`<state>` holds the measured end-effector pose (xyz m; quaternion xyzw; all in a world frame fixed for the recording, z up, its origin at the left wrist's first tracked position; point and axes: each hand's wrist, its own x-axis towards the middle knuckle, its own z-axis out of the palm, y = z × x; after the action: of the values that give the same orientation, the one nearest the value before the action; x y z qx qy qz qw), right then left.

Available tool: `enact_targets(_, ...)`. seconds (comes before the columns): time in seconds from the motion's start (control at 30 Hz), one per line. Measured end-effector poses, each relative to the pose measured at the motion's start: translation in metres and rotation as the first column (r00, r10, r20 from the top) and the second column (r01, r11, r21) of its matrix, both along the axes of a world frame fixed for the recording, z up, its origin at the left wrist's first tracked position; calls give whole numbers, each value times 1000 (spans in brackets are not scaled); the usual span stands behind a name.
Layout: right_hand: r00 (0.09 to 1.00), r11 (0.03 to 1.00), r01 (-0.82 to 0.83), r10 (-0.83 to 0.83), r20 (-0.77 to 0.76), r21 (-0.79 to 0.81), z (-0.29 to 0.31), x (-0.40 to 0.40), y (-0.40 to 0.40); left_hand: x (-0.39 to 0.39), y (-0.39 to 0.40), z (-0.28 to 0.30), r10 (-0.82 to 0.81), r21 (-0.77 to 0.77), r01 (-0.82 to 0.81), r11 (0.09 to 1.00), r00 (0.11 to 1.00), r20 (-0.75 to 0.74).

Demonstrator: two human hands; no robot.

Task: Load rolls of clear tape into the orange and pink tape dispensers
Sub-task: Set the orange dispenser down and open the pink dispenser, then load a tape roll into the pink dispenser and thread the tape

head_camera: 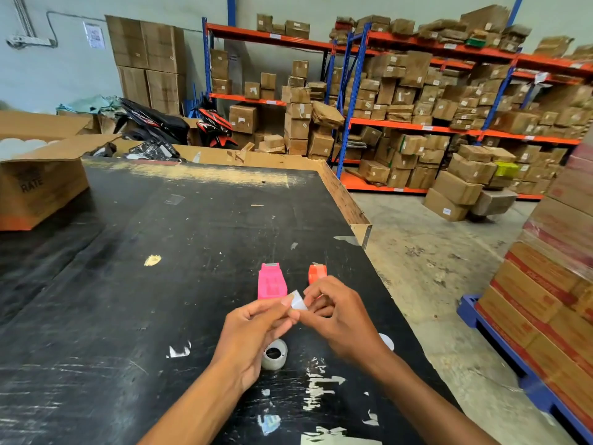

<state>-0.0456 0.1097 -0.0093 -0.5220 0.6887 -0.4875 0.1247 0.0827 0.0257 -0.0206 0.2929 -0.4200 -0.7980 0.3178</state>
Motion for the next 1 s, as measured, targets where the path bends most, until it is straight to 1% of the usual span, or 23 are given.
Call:
enact_targets(0.13, 988, 999, -41, 41, 146, -3, 2, 2, 6, 4, 4, 0, -1, 30, 1, 1000, 1000, 1)
enact_targets(0.17, 988, 999, -34, 33, 153, 5, 2, 1, 8, 6, 4, -1, 3, 37, -3, 999, 1000, 4)
enact_targets(0.2, 994, 999, -13, 9, 111, 30, 3, -2, 10, 8, 4, -2, 8, 43, -8, 999, 1000, 7)
enact_targets(0.23, 1000, 996, 23, -24, 12, 87, 2, -7, 13, 10, 3, -3, 15, 45, -16, 999, 1000, 15)
enact_targets(0.27, 991, 981, 61, -38, -129, 183, 1, -12, 17, 12, 1, -4, 21, 41, -22, 999, 1000, 23)
enact_targets(0.3, 966, 947, 95, -13, -259, 307, -1, -16, 21, 16, -1, -4, 22, 29, -23, 999, 999, 31)
enact_targets(0.33, 937, 894, 124, 37, -347, 431, -3, -17, 25, 19, -2, -4, 18, 13, -18, 1000, 999, 36)
enact_targets(0.37, 916, 836, 148, 86, -392, 529, -6, -17, 28, 22, -4, -4, 9, -1, -9, 1000, 999, 40)
enact_targets(0.4, 902, 788, 163, 125, -413, 594, -9, -16, 31, 26, -5, -3, 2, -10, -1, 1000, 999, 42)
enact_targets(0.47, 893, 740, 167, 167, -418, 651, -10, -13, 33, 32, -6, -3, 2, -12, -1, 1000, 999, 42)
enact_targets(0.53, 877, 736, 166, 194, -440, 656, -4, -10, 32, 38, -8, -5, 10, -2, -10, 1000, 999, 39)
enact_targets(0.57, 856, 747, 176, 206, -474, 641, 1, -8, 29, 41, -8, -6, 16, 6, -16, 1000, 999, 34)
enact_targets(0.63, 821, 791, 170, 216, -528, 588, 6, -1, 21, 45, -11, -8, 32, 18, -33, 999, 999, 25)
enact_targets(0.7, 814, 823, 105, 251, -524, 558, 4, 11, 6, 48, -13, -9, 58, 24, -58, 998, 998, 19)
enact_targets(0.73, 811, 821, 73, 282, -513, 566, 0, 17, -2, 50, -14, -10, 70, 23, -70, 997, 997, 18)
enact_targets(0.8, 810, 785, 23, 348, -471, 620, -9, 27, -16, 53, -15, -11, 88, 13, -88, 996, 996, 25)
enact_targets(0.87, 800, 763, -1, 388, -457, 647, -15, 31, -26, 58, -15, -12, 102, 10, -103, 995, 994, 40)
enact_targets(0.93, 812, 785, -37, 384, -439, 619, -20, 32, -30, 62, -16, -13, 106, 11, -107, 994, 992, 63)
enact_targets(0.97, 837, 806, -54, 358, -414, 589, -22, 30, -30, 64, -16, -14, 110, 13, -111, 994, 991, 70)
enact_targets(1.0, 880, 827, -68, 313, -357, 558, -25, 28, -30, 65, -17, -14, 115, 16, -117, 993, 991, 73)
